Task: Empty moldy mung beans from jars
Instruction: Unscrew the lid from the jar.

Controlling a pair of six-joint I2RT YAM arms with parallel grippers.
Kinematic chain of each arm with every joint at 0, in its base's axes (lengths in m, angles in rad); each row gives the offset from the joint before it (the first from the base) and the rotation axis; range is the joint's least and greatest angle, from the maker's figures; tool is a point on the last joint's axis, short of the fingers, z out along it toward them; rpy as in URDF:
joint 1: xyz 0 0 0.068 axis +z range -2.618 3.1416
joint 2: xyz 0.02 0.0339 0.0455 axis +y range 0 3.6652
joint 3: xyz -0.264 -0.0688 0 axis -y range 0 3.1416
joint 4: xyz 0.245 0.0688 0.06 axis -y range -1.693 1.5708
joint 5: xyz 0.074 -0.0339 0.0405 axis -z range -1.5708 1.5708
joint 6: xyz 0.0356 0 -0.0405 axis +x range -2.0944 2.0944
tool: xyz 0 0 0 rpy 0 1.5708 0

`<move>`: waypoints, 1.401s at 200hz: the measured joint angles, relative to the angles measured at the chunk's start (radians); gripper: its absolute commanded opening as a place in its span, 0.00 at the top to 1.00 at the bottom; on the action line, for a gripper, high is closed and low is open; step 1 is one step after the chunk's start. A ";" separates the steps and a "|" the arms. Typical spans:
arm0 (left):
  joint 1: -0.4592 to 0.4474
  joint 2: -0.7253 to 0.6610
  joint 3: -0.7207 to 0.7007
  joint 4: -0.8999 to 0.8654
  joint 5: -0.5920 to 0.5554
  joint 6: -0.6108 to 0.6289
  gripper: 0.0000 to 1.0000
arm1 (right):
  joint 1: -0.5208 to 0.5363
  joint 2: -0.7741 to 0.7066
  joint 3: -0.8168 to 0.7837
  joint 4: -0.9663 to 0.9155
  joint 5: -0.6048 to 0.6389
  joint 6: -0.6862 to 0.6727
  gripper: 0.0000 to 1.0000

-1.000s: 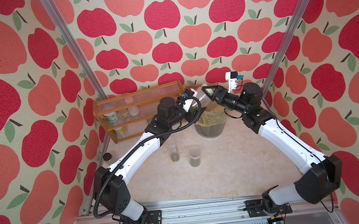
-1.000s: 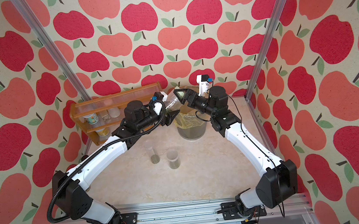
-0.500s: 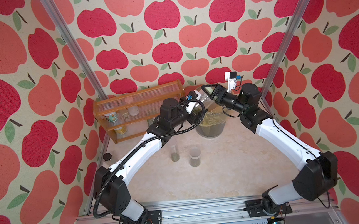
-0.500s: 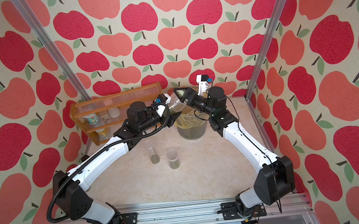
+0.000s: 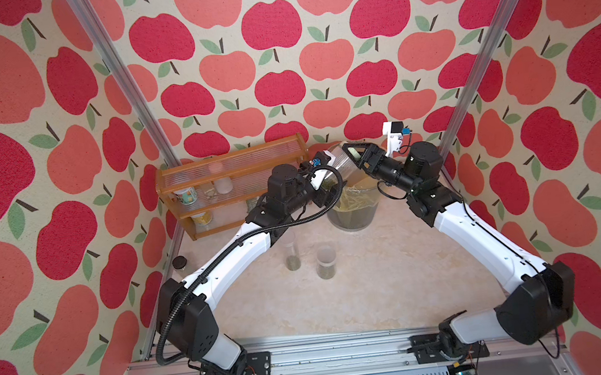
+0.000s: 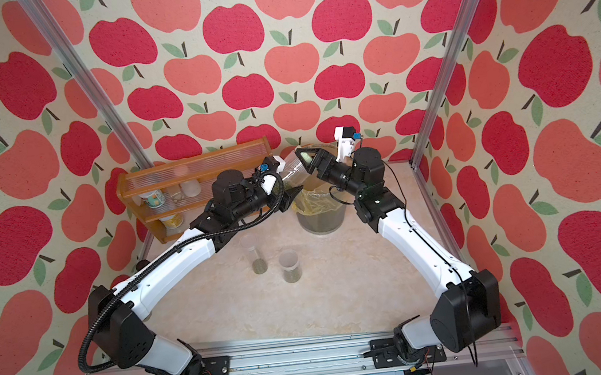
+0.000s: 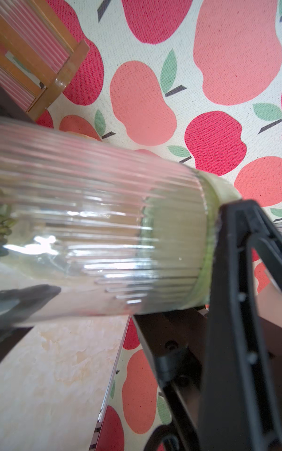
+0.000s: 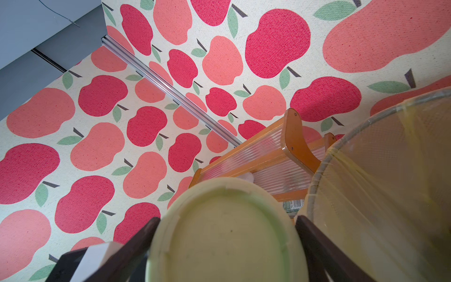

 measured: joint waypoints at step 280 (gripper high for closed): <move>0.150 0.082 0.199 -0.191 0.371 -0.348 0.58 | -0.018 0.040 -0.078 0.291 -0.057 0.082 0.03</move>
